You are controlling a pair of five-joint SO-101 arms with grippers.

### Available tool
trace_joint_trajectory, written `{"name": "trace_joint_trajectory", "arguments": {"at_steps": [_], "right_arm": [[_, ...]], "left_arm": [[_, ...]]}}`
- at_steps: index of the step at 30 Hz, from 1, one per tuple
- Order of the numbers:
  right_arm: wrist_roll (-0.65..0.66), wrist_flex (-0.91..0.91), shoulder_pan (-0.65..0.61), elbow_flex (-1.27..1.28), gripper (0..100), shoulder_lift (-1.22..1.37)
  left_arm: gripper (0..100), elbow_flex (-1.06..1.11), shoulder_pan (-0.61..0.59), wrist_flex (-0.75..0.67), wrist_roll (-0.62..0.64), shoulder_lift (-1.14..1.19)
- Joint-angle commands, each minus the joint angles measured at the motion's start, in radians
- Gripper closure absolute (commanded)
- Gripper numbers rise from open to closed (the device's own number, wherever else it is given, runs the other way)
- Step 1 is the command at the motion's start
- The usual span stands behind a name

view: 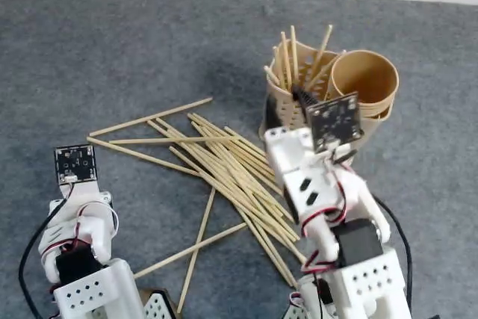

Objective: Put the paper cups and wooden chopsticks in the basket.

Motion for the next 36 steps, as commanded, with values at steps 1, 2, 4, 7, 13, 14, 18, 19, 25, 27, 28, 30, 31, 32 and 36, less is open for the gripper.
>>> {"name": "trace_joint_trajectory", "arguments": {"at_steps": [1,2,4,7,13,14,18,19,25,27,28,30,31,32,36], "right_arm": [[-0.006,0.170,-0.031,-0.137,86.1,-0.027],[-0.006,0.220,-0.033,-0.170,86.1,-0.021],[-0.003,0.312,-0.042,-0.234,86.1,0.002],[0.000,0.447,-0.101,-0.302,86.1,0.054],[0.000,0.578,-0.236,-0.341,86.1,0.188],[0.000,0.587,-0.251,-0.338,86.1,0.203],[0.002,0.627,-0.305,-0.334,86.1,0.251],[0.002,0.627,-0.321,-0.332,86.1,0.259],[0.029,0.611,-0.490,-0.197,86.1,0.306],[0.089,0.572,-0.562,-0.122,86.1,0.329],[0.110,0.538,-0.595,-0.087,86.1,0.341],[0.146,0.461,-0.639,-0.022,86.1,0.374],[0.160,0.429,-0.656,0.005,86.1,0.392],[0.178,0.400,-0.667,0.025,86.1,0.412],[0.238,0.321,-0.670,0.079,85.8,0.516]], "left_arm": [[89,-0.012,0.015,-0.023,0.006,-0.008],[89,-0.013,0.015,-0.023,0.006,-0.008],[89,-0.013,0.015,-0.023,0.006,-0.008],[89,-0.013,0.015,-0.023,0.006,-0.008],[89,-0.013,0.015,-0.023,0.006,-0.008],[89,-0.013,0.013,-0.023,0.006,-0.008],[89,-0.015,-0.012,-0.026,0.006,-0.008],[89,-0.015,-0.025,-0.040,0.008,-0.008],[89,-0.013,-0.056,-0.057,0.011,-0.008],[89,-0.013,-0.053,-0.057,0.011,-0.008],[89,-0.013,-0.053,-0.057,0.011,-0.008],[89,-0.013,-0.053,-0.057,0.011,-0.008],[89,-0.013,-0.053,-0.057,0.011,-0.008],[89,-0.013,-0.053,-0.057,0.011,-0.008],[89,-0.013,-0.051,-0.057,0.011,-0.008]]}}
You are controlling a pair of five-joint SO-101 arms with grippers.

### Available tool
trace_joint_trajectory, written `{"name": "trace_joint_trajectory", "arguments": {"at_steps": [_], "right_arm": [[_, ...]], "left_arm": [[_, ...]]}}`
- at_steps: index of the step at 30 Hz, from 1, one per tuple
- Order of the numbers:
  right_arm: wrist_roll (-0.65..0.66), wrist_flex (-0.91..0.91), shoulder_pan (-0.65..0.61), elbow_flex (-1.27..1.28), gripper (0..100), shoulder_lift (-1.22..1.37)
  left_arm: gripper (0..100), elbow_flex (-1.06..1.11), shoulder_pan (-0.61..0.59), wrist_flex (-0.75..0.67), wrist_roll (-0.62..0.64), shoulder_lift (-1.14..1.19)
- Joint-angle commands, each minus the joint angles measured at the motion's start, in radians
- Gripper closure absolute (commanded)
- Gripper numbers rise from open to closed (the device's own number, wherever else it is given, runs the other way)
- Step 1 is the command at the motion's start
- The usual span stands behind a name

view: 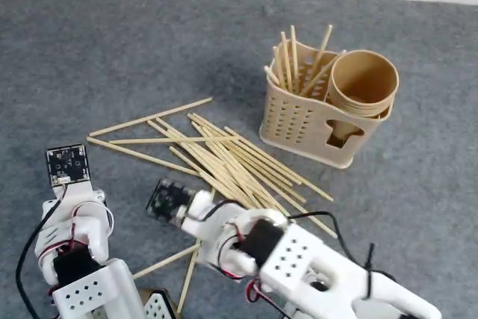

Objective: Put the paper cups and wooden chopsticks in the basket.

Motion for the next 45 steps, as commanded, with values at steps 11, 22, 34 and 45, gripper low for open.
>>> {"name": "trace_joint_trajectory", "arguments": {"at_steps": [11,22,34,45], "right_arm": [[0.083,-0.191,-0.012,0.004,85.7,0.311],[0.123,-0.236,0.061,0.002,97.8,0.386],[0.118,-0.202,0.101,-0.056,99.4,0.384],[0.037,-0.039,0.189,-0.128,99.4,0.031]], "left_arm": [[89,-0.013,-0.004,-0.017,0.011,-0.008],[89,-0.012,-0.004,-0.015,0.011,-0.008],[89,-0.010,-0.004,-0.015,0.009,-0.008],[89,-0.010,-0.004,-0.015,0.009,-0.008]]}}
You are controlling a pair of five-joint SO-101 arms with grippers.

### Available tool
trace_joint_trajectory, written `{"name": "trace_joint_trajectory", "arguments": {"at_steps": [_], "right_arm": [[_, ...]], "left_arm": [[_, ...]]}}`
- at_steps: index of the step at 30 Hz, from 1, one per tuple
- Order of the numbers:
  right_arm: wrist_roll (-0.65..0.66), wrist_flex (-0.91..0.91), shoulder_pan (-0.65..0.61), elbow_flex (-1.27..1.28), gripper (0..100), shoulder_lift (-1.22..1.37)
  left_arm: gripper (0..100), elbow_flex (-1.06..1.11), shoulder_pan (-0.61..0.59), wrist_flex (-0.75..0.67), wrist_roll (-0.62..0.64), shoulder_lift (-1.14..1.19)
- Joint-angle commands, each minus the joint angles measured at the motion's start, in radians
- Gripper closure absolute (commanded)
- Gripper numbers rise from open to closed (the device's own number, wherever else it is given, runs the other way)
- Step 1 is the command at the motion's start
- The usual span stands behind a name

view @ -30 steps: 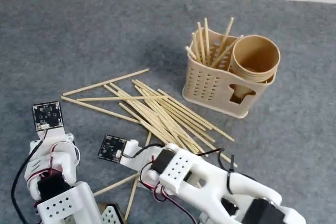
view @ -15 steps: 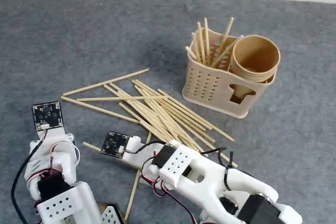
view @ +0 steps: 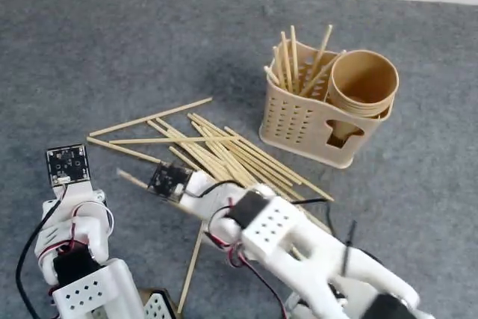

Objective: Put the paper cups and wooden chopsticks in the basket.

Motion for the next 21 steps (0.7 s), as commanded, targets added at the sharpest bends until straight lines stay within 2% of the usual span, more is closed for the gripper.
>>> {"name": "trace_joint_trajectory", "arguments": {"at_steps": [1,8,13,16,21], "right_arm": [[-0.091,0.008,0.053,-0.024,99.4,-0.193],[-0.253,0.007,0.128,-0.024,99.0,-0.404],[-0.374,-0.041,0.133,-0.021,99.0,-0.483],[-0.397,-0.053,0.147,-0.030,98.9,-0.518],[-0.399,-0.208,0.242,-0.012,98.9,-0.578]], "left_arm": [[89,-0.010,-0.004,-0.015,0.009,-0.008],[89,-0.008,-0.004,-0.015,0.009,-0.008],[89,-0.008,-0.004,-0.015,0.009,-0.008],[89,-0.007,-0.004,-0.015,0.009,-0.008],[89,-0.007,-0.004,-0.015,0.009,-0.008]]}}
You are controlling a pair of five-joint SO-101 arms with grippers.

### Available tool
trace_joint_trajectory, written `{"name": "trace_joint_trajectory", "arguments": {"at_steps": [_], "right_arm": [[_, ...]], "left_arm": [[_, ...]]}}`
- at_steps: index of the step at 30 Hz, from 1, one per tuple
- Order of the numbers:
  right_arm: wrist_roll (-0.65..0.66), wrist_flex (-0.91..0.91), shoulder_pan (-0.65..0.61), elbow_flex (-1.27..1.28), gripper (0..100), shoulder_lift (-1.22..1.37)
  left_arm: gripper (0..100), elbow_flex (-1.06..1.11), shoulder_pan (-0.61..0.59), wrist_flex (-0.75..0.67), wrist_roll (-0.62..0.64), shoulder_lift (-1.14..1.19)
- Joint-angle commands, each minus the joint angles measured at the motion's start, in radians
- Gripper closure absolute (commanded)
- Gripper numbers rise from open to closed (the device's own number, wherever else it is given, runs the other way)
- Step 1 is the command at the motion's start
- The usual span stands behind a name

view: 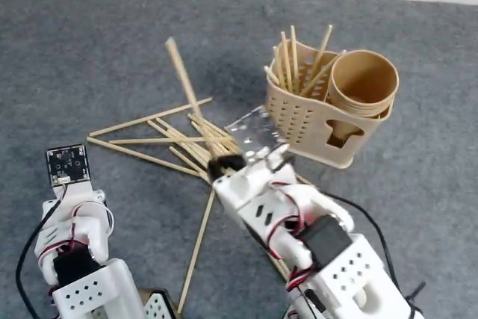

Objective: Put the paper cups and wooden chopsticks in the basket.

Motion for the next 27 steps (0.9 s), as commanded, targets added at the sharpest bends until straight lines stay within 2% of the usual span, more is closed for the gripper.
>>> {"name": "trace_joint_trajectory", "arguments": {"at_steps": [1,7,12,17,27], "right_arm": [[-0.008,-0.130,0.064,-0.001,98.9,-0.045],[-0.003,-0.453,0.082,0.090,99.2,-0.050],[-0.005,-0.699,0.236,0.133,99.2,-0.044],[-0.006,-0.828,0.390,0.151,99.2,-0.042],[-0.002,-1.061,0.466,0.263,99.2,-0.041]], "left_arm": [[89,-0.007,-0.004,-0.015,0.009,-0.008],[89,-0.005,-0.004,-0.014,0.008,-0.008],[89,-0.005,-0.002,-0.014,0.008,-0.008],[89,-0.005,-0.002,-0.014,0.008,-0.008],[89,-0.005,-0.002,-0.014,0.008,-0.008]]}}
